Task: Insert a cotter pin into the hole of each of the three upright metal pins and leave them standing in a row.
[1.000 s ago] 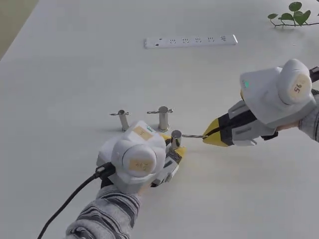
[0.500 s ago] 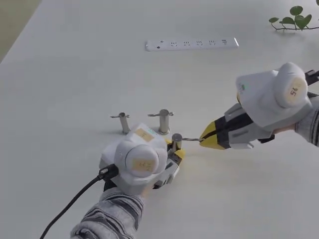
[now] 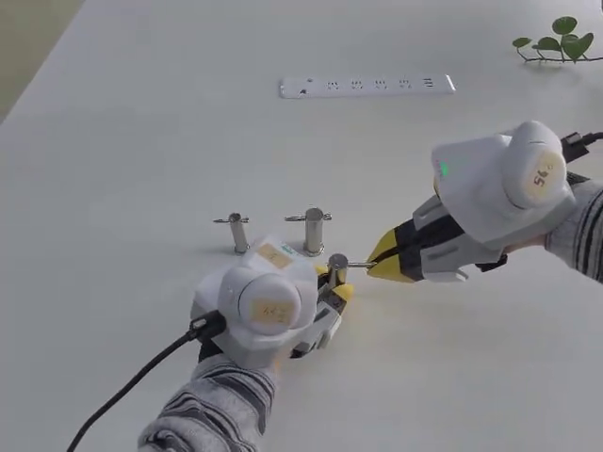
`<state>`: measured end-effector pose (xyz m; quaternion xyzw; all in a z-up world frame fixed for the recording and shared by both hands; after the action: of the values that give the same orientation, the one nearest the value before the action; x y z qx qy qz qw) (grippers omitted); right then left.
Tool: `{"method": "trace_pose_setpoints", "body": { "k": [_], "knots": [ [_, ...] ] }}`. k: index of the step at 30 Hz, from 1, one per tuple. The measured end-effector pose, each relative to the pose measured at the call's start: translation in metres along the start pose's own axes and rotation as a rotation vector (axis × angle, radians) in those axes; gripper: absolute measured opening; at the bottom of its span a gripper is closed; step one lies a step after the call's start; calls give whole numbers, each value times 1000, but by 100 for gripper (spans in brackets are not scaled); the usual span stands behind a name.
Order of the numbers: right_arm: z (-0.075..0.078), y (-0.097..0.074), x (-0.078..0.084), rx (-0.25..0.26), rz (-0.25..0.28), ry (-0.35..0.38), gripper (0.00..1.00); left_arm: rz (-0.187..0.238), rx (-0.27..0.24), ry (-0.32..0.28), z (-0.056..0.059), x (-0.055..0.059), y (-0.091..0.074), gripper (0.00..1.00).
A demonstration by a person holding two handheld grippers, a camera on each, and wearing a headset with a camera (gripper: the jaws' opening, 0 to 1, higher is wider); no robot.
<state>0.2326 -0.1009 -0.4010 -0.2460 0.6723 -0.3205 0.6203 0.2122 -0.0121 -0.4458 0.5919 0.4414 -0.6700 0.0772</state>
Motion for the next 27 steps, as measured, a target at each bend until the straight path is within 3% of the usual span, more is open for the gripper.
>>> {"method": "trace_pose_setpoints", "body": {
  "k": [14, 27],
  "knots": [
    [2, 9, -6, 12, -11, -54, 0, 19, -11, -22, 1, 1, 1, 10],
    [-1, 10, -9, 25, -14, -44, 0, 25, -17, -32, 3, 2, 2, 10]
  ]
}}
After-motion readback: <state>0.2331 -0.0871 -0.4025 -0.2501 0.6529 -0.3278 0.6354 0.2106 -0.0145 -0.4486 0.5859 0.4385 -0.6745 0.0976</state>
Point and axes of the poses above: the centre of the closed fingertips' face, and the gripper's own axes: y roughly forward along the fingers, z roughly to its right, x roughly out of its underside, the point moved 6 cm from there along -y, roughly backward along the fingers, and after that the axes turned 9 degrees about y, right-handed, at the moved point
